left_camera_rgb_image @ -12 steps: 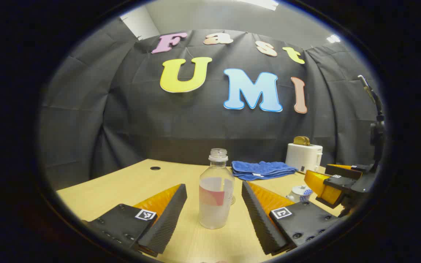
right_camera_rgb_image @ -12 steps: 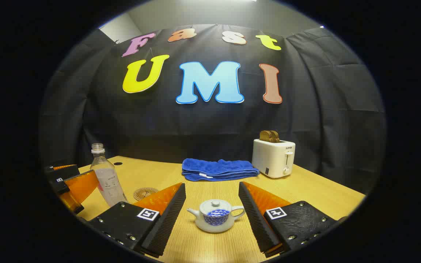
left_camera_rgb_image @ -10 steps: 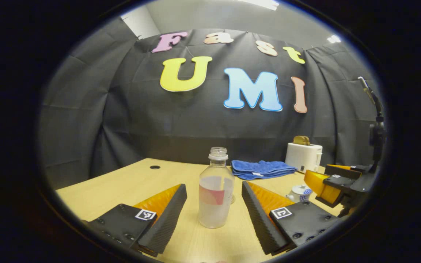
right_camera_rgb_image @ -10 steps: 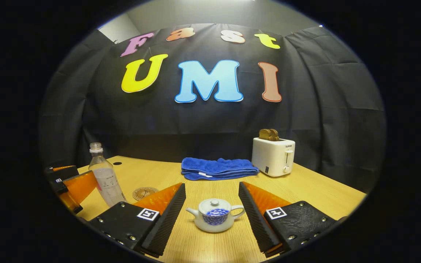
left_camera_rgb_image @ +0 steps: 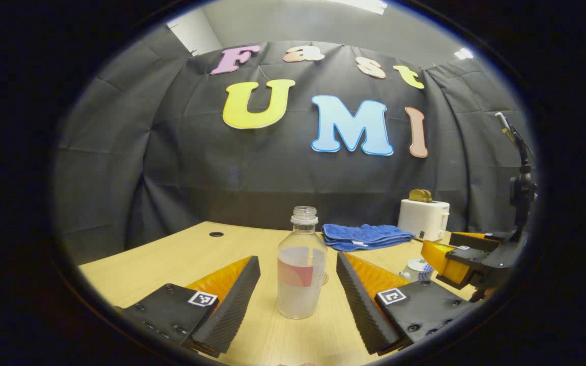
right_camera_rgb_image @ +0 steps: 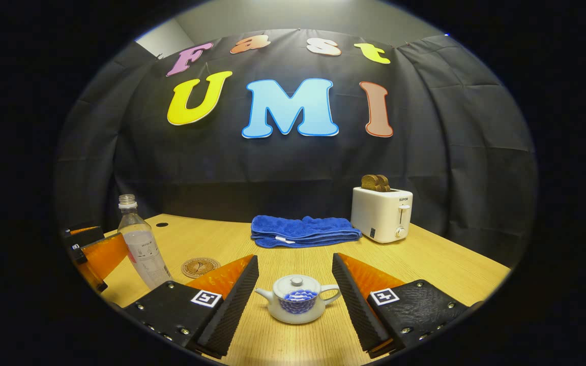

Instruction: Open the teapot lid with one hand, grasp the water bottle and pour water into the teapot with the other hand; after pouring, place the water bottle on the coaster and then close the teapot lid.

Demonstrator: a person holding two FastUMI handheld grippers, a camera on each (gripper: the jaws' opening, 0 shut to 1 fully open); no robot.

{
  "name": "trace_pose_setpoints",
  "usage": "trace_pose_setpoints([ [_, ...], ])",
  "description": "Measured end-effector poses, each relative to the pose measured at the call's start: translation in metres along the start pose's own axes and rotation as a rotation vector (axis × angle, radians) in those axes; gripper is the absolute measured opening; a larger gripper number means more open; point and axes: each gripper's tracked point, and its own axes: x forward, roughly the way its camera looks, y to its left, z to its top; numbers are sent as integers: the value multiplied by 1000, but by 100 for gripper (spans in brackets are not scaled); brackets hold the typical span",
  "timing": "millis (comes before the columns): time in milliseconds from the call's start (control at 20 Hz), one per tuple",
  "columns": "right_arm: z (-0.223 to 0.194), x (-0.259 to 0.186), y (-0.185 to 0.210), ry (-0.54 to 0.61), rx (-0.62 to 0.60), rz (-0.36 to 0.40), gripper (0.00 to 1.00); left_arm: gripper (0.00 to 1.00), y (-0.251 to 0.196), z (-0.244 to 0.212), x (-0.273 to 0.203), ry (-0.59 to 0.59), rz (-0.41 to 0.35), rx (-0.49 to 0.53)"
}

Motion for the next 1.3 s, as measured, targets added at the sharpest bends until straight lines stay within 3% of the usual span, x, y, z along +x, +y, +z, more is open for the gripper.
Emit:
trace_pose_setpoints([
  [350, -16, 18, 3, 68, -36, 40, 76, 100, 4, -1, 2, 5, 5, -3],
  [550, -28, 30, -4, 114, -58, 33, 76, 100, 5, -2, 3, 6, 7, -3],
  [650, -31, 35, -5, 130, -57, 34, 56, 100, 6, -4, 4, 6, 9, -2],
  [900, -31, 38, -2, 135, -58, 61, 56, 100, 5, -5, 6, 9, 9, -4],
  [950, -35, 39, -1, 136, -64, 61, 43, 100, 5, -6, 7, 10, 9, -5],
  [1100, -33, 43, -7, 126, -64, 47, 42, 100, 5, -5, 7, 12, 8, -5],
  [1150, -32, 39, -5, 130, -58, 48, 16, 100, 5, -6, 6, 12, 9, -4],
  [1300, -32, 40, -5, 131, -50, 54, 16, 100, 5, -5, 6, 11, 10, -3],
])
